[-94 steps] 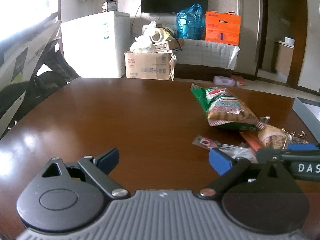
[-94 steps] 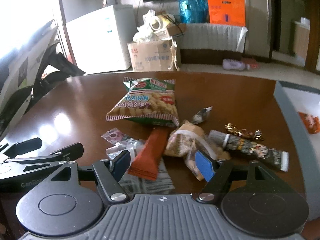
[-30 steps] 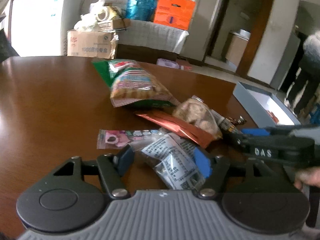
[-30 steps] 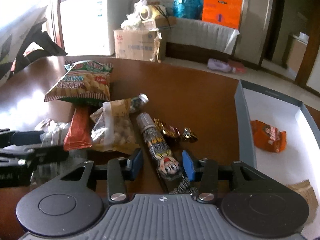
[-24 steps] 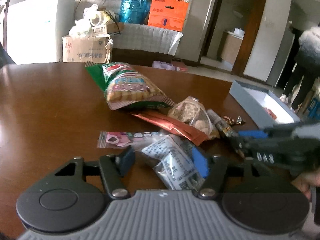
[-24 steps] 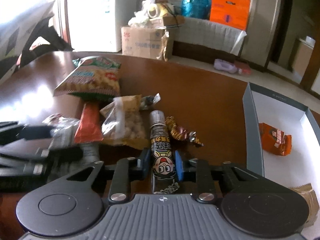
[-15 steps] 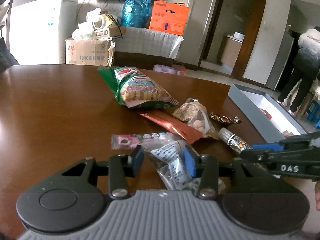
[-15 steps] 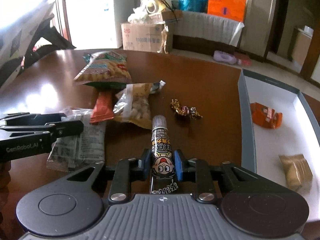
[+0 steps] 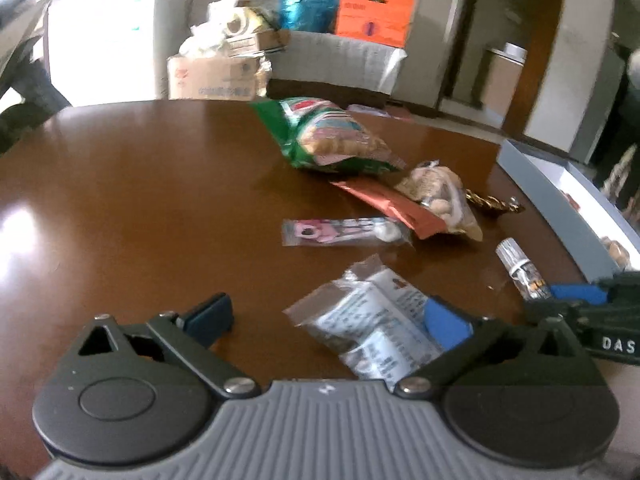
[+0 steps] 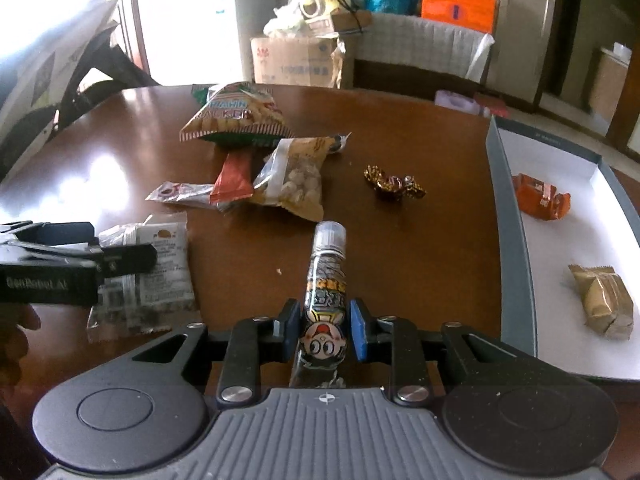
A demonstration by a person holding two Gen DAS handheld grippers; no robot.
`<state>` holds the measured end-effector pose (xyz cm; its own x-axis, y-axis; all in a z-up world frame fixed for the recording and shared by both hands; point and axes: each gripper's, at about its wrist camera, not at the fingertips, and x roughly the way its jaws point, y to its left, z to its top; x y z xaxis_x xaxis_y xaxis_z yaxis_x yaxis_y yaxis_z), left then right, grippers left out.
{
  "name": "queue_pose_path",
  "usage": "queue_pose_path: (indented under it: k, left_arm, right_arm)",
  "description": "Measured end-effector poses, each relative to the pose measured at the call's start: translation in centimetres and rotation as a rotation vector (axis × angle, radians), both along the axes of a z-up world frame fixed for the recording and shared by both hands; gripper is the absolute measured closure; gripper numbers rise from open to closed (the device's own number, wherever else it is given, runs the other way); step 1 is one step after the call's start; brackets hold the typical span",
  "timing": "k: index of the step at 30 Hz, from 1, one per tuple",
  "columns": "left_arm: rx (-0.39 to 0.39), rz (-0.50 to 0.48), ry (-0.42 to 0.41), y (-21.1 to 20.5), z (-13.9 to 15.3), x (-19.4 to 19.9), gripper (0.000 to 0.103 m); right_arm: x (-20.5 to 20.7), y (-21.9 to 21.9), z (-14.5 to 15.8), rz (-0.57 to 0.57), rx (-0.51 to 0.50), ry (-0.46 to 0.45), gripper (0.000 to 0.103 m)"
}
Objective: Organize snacks
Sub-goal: 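Carry clear packet and black tube in both grippers over the white box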
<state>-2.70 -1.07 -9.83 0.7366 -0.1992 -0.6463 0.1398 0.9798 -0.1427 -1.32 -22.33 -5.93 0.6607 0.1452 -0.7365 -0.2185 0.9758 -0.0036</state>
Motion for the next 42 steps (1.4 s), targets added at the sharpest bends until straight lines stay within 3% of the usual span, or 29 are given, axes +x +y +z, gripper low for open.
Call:
queue_pose_path:
  k: [3,5,7,9,13,24,42]
  left_arm:
    - [0.040,-0.084,-0.021,-1.6,-0.3,-0.1,0.002]
    - [0.058,-0.137,-0.053,-2.6,-0.3,-0.2,0.019]
    - [0.022,-0.157,-0.064,-2.5,-0.1,-0.1,0.043]
    - [-0.017,-0.166,-0.054,-2.1,0.1,0.2,0.050]
    - [-0.006,-0.187,-0.084,-2.6,0.7,-0.1,0.063]
    - [0.021,-0.123,-0.107,-2.3,1.9,0.1,0.074]
    - [0.078,-0.128,-0.157,-3.3,4.6,-0.3,0.074]
  right_arm:
    - [0.1,0.6,-0.1,0.029,-0.021,-0.009,0.070]
    - [0.1,0.8,-0.1,0.048,-0.031,-0.014,0.076]
    - [0.1,1.2,-0.1,0.068,-0.045,-0.018,0.076]
    - [0.0,1.7,-0.1,0.082,-0.067,-0.025,0.077]
    - [0.0,2.1,0.0,0.097,-0.075,-0.026,0.077]
    - [-1.1,1.3,1.8,0.085,-0.049,-0.071,0.077]
    - [-2.1,-0.4,4.4,0.074,0.016,-0.131,0.077]
